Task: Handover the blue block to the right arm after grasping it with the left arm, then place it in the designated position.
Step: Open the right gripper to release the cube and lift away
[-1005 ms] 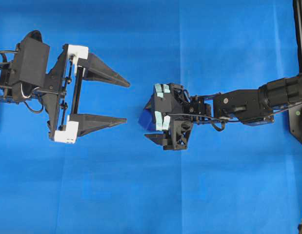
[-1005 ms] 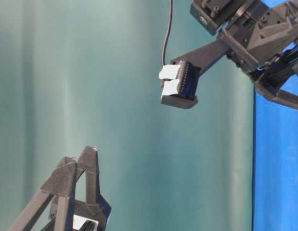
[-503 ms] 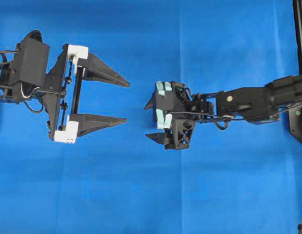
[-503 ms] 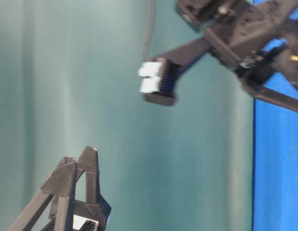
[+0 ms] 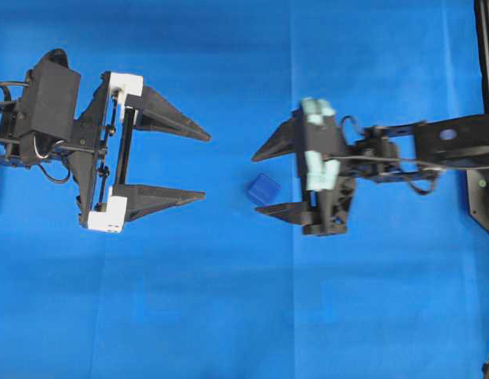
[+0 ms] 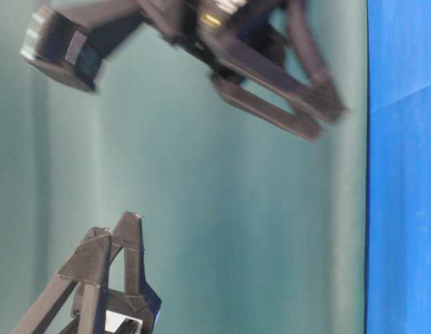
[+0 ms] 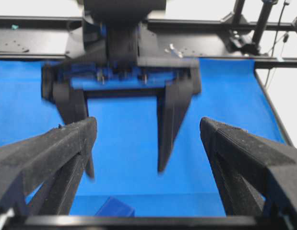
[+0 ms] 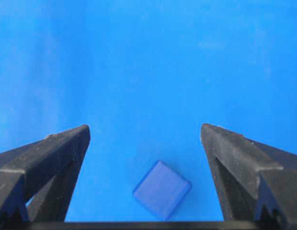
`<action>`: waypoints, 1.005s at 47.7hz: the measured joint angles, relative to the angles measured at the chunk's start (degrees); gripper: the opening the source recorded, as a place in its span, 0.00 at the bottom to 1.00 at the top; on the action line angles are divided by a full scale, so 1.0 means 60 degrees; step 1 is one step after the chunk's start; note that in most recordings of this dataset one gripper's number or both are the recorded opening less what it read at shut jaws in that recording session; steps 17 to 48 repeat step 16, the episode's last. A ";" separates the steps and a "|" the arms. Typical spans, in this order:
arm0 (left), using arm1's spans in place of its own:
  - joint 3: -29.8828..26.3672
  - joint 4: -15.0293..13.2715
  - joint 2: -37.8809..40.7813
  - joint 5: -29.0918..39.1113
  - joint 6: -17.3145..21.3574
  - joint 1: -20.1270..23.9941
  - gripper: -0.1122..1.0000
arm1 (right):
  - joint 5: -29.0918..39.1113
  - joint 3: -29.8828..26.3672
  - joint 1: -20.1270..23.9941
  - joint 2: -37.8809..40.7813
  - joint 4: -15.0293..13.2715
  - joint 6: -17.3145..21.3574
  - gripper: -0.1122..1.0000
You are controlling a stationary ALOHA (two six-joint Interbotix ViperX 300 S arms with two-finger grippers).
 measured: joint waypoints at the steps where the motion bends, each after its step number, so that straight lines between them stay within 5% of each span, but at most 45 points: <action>1: 0.0000 -0.0015 0.0000 0.0000 -0.0015 0.0000 0.93 | 0.0088 0.0015 0.0000 -0.0161 0.0015 0.0000 0.87; 16: 0.0000 -0.0015 0.0015 0.0000 -0.0044 0.0000 0.93 | 0.1318 0.0176 -0.0015 -0.2402 -0.0059 -0.0029 0.87; 48: 0.0000 -0.0015 0.0015 0.0000 -0.0044 0.0000 0.93 | 0.1318 0.0176 -0.0015 -0.2402 -0.0059 -0.0029 0.87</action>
